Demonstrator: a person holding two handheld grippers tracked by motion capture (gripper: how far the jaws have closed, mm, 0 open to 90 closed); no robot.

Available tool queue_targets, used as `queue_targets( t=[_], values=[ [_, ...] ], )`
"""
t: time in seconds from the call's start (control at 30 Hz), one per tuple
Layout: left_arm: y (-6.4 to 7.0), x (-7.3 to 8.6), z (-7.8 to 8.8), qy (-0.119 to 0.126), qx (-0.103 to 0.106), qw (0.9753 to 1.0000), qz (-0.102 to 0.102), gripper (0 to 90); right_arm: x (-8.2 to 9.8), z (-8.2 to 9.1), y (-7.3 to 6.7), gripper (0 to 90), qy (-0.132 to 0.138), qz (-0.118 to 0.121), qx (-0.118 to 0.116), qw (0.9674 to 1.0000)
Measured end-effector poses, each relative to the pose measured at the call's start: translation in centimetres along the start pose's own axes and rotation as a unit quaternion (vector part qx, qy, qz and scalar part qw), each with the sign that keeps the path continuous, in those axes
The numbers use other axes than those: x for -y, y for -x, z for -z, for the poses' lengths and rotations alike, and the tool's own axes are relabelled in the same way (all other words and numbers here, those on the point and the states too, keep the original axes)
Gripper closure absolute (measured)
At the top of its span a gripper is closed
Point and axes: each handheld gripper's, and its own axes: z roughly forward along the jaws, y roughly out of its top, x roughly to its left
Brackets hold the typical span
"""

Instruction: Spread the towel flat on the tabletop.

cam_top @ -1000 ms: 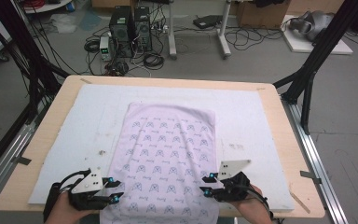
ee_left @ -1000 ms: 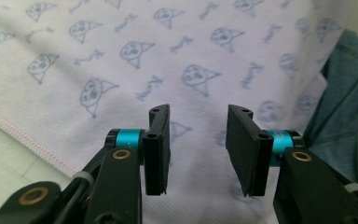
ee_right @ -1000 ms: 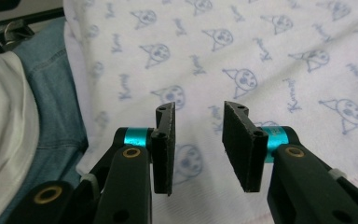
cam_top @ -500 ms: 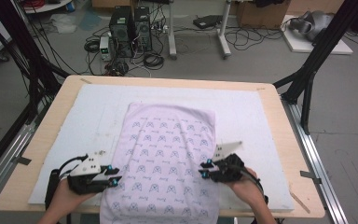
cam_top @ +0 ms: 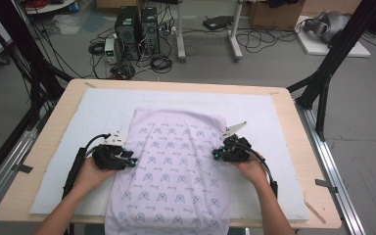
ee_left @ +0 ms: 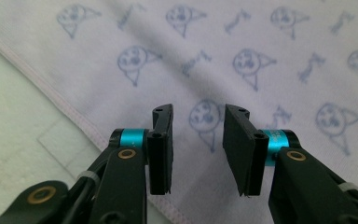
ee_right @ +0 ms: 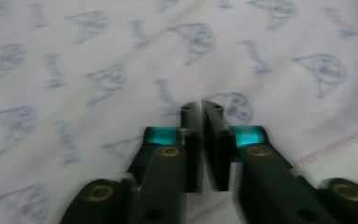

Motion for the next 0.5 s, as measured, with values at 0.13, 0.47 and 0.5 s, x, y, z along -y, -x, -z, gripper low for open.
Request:
queue_targets(
  t=[0.13, 0.47, 0.5],
  values=[
    [-0.3, 0.0, 0.0, 0.003, 0.005, 1.0, 0.004, 62.5, -0.6, 0.8, 0.6, 76.0, 0.049, -0.011, 0.023, 0.9985],
    [-2.9, -0.6, -1.1, 0.041, -0.009, 0.9984, 0.038, 63.2, -3.7, 1.5, 7.1, 66.7, 0.049, -0.051, 0.092, 0.9932],
    [-3.1, -0.7, -1.2, 0.048, -0.012, 0.9979, 0.043, 63.2, -3.7, 1.3, 7.5, 65.7, 0.055, -0.05, 0.099, 0.9923]
  ],
)
